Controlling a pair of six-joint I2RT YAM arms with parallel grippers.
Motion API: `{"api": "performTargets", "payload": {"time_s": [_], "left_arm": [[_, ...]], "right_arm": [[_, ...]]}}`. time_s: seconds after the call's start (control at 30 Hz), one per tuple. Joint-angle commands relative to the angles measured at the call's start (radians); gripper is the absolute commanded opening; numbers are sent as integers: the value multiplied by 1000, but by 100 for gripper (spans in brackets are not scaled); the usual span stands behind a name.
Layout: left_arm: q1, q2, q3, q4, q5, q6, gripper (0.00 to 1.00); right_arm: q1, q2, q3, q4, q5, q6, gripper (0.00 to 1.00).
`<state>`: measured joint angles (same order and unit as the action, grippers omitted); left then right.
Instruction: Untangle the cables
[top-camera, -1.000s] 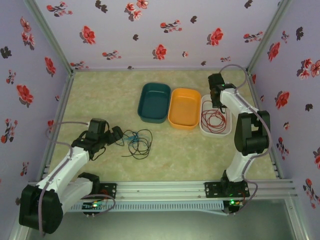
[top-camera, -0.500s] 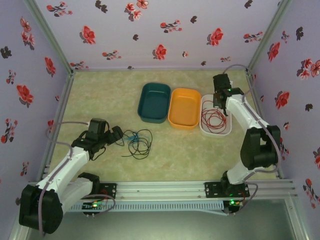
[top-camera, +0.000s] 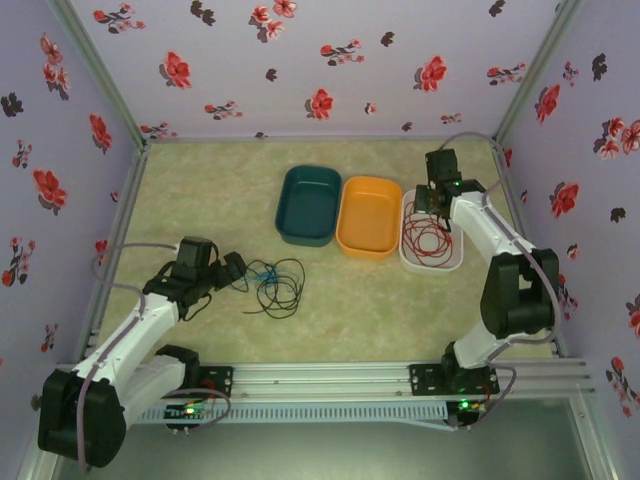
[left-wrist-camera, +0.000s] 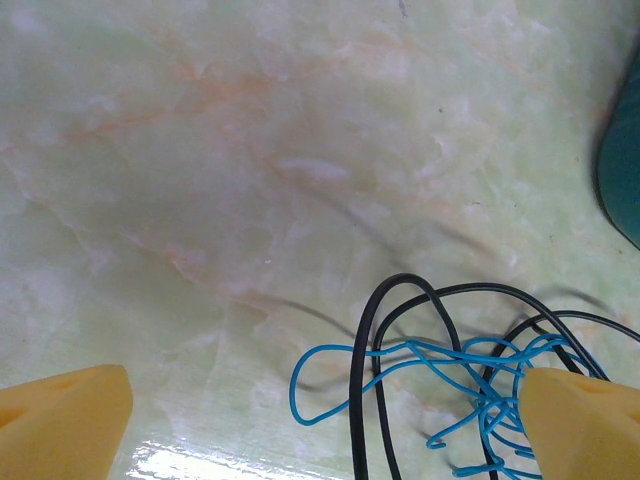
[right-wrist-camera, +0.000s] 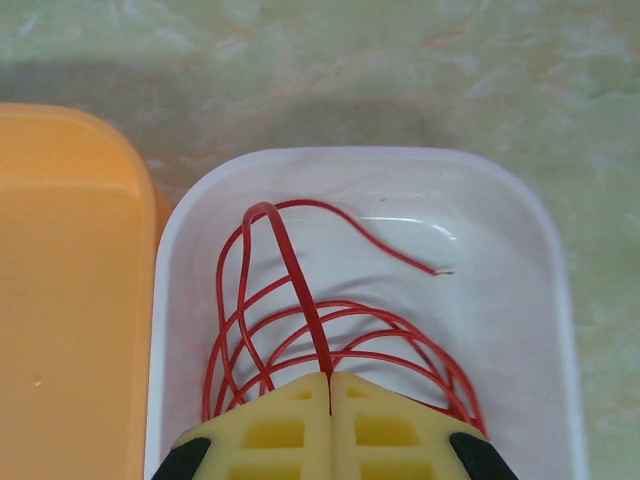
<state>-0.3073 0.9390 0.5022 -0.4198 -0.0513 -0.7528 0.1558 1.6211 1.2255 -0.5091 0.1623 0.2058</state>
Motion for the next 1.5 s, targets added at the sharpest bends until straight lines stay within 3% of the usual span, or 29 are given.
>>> {"api": "performTargets", "payload": {"time_s": [0.0, 0.5, 0.63, 0.73, 0.9, 1.03, 1.2, 1.33, 1.47], "left_arm": [[8, 2, -2, 10, 7, 9, 100], [7, 8, -6, 17, 7, 5, 100], [8, 7, 1, 13, 7, 6, 100], [8, 6, 8, 7, 11, 8, 100], [8, -2, 19, 5, 25, 16, 100], [8, 1, 31, 7, 38, 23, 100], [7, 14, 46, 13, 67, 30, 96], [5, 52, 63, 13, 107, 47, 91], [-2, 129, 85, 15, 145, 71, 88]], "right_arm": [[-16, 45, -5, 47, -68, 35, 0], [-53, 199, 40, -53, 127, 91, 3], [-53, 206, 49, -63, 135, 93, 9], [-53, 185, 51, -76, 147, 93, 19], [-53, 83, 38, -102, 166, 90, 34], [-53, -7, 20, -127, 197, 93, 40], [-33, -154, -26, -126, 100, 118, 45], [42, -284, -103, -62, -24, 154, 49], [195, -369, -159, -19, -86, 251, 47]]}}
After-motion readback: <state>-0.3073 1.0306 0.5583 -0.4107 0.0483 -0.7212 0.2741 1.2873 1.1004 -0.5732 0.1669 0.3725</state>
